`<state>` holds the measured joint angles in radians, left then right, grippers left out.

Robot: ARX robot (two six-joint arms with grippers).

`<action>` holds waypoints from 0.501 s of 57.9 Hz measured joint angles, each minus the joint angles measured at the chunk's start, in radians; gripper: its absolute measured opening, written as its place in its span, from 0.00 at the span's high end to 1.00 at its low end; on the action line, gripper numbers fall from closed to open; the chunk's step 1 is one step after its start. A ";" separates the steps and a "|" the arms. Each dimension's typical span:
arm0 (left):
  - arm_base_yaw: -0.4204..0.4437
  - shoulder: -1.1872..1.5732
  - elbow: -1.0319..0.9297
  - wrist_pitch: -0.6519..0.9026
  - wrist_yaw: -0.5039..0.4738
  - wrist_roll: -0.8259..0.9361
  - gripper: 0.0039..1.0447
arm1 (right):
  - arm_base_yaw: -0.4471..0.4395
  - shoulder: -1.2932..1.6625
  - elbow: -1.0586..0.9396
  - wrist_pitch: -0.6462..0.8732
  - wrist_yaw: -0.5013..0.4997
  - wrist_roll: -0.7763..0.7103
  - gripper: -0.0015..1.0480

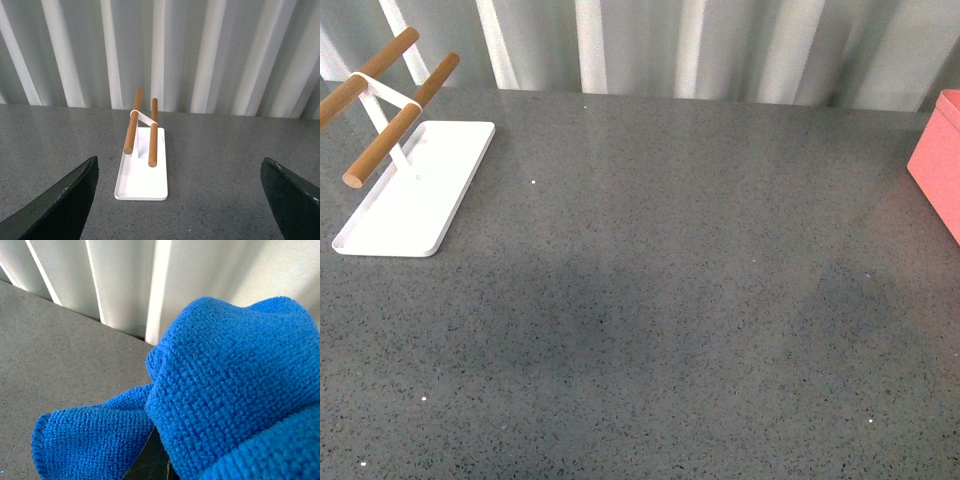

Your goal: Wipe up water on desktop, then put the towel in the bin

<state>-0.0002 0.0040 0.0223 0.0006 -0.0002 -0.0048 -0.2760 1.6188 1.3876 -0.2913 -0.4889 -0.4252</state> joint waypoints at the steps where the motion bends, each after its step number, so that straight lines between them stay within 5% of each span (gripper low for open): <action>1: 0.000 0.000 0.000 0.000 0.000 0.000 0.06 | -0.012 -0.005 0.000 -0.004 -0.005 -0.002 0.95; 29: 0.000 0.000 0.000 0.000 0.000 0.000 0.06 | -0.210 -0.013 -0.167 0.012 -0.043 -0.039 0.95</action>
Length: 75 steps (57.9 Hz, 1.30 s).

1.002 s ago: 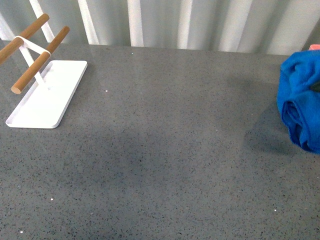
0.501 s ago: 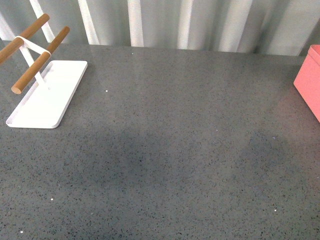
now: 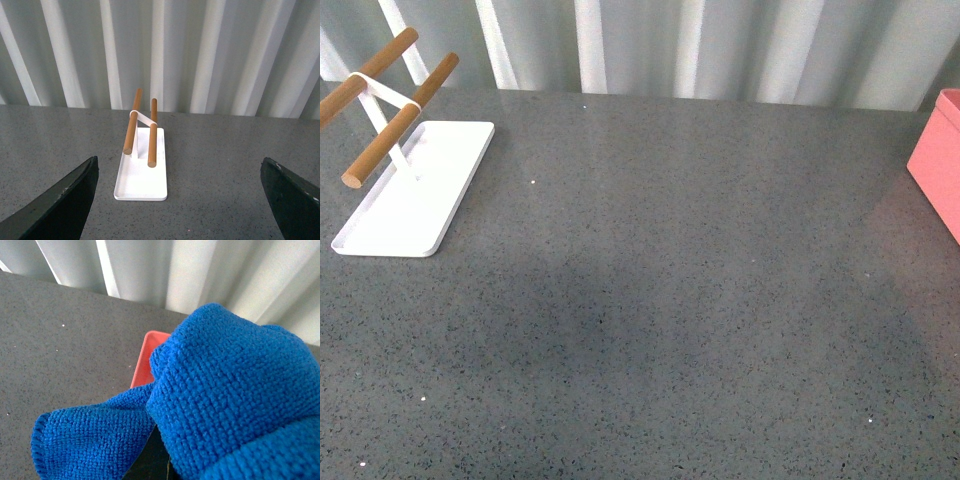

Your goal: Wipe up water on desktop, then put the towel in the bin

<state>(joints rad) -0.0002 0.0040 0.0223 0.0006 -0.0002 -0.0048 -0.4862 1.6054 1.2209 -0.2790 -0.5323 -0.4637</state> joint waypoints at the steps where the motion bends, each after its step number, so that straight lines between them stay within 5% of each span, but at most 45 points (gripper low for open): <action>1: 0.000 0.000 0.000 0.000 0.000 0.000 0.06 | -0.003 0.003 -0.002 0.000 0.000 -0.001 0.95; 27: 0.000 0.000 0.000 0.000 0.000 0.000 0.06 | -0.029 0.358 0.162 -0.065 0.200 -0.053 0.95; 37: 0.000 0.000 0.000 0.000 0.000 0.000 0.06 | 0.002 0.502 0.336 -0.161 0.360 -0.091 0.95; 55: 0.000 0.000 0.000 0.000 0.000 0.000 0.06 | 0.020 0.565 0.371 -0.219 0.441 -0.150 0.54; 68: 0.000 0.000 0.000 0.000 0.000 0.000 0.06 | 0.037 0.532 0.409 -0.210 0.405 -0.135 0.06; 75: 0.000 0.000 0.000 0.000 0.000 0.000 0.06 | 0.047 0.507 0.415 -0.209 0.391 -0.132 0.07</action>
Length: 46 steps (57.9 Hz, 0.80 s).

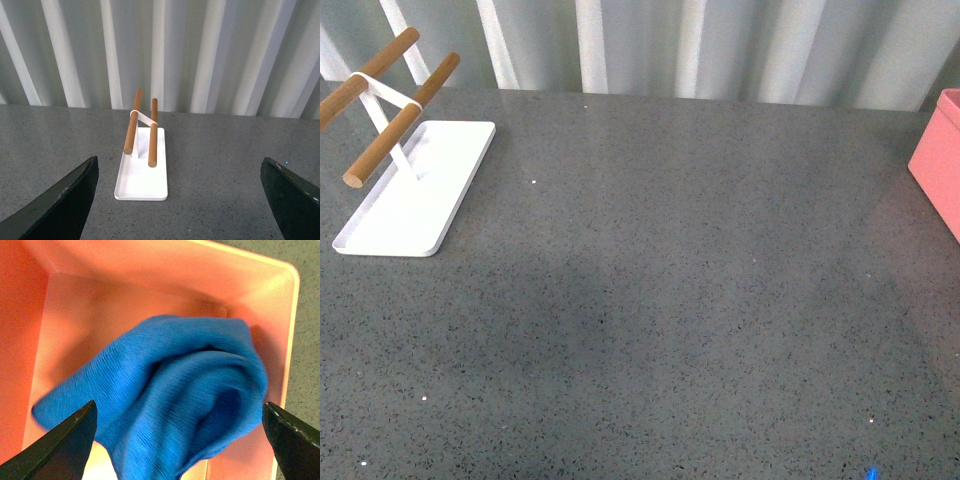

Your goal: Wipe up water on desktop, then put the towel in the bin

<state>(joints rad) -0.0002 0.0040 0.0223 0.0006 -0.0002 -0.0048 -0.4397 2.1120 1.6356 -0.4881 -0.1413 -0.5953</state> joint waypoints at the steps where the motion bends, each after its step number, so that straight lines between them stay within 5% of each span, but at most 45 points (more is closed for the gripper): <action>1: 0.000 0.000 0.000 0.000 0.000 0.000 0.06 | 0.002 -0.003 0.002 0.000 -0.002 0.002 0.07; 17: 0.000 0.000 0.000 0.000 0.000 0.000 0.06 | 0.033 -0.114 -0.039 0.108 -0.125 0.069 0.07; 26: 0.000 0.000 0.000 0.000 0.000 0.000 0.06 | 0.103 -0.453 -0.304 0.341 -0.306 0.174 0.07; 46: 0.000 0.000 0.000 0.000 0.000 0.000 0.06 | 0.229 -1.028 -0.790 0.338 -0.406 0.200 0.07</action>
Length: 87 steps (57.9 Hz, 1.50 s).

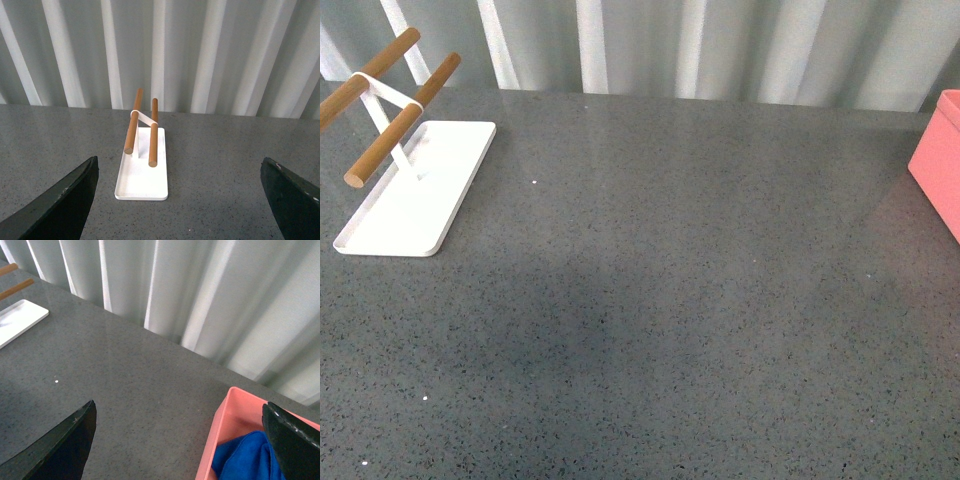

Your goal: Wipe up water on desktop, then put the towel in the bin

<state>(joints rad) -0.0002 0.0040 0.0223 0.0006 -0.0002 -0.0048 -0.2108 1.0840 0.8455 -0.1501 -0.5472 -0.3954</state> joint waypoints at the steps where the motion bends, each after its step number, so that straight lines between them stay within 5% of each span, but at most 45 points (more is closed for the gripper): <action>1: 0.000 0.000 0.000 0.000 0.000 0.000 0.06 | 0.003 -0.021 -0.012 -0.006 0.000 0.001 0.07; 8: 0.000 0.000 0.000 0.000 0.000 0.000 0.06 | 0.037 -0.130 -0.090 0.019 0.052 0.040 0.10; 10: 0.000 0.000 0.000 0.000 0.000 0.000 0.06 | 0.068 -0.174 -0.166 0.170 0.215 0.107 0.17; 16: 0.000 0.000 0.000 0.000 0.000 0.000 0.06 | 0.103 -0.256 -0.330 0.457 0.429 0.286 0.36; 36: 0.000 0.000 0.000 0.000 0.000 0.000 0.06 | 0.208 -0.415 -0.595 0.562 0.532 0.370 0.97; 87: 0.000 0.000 0.000 0.000 0.000 0.000 0.06 | 0.209 -0.777 -0.818 0.430 0.540 0.378 0.97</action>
<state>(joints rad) -0.0002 0.0040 0.0223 0.0006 -0.0006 -0.0048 -0.0017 0.3069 0.0280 0.2794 -0.0071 -0.0170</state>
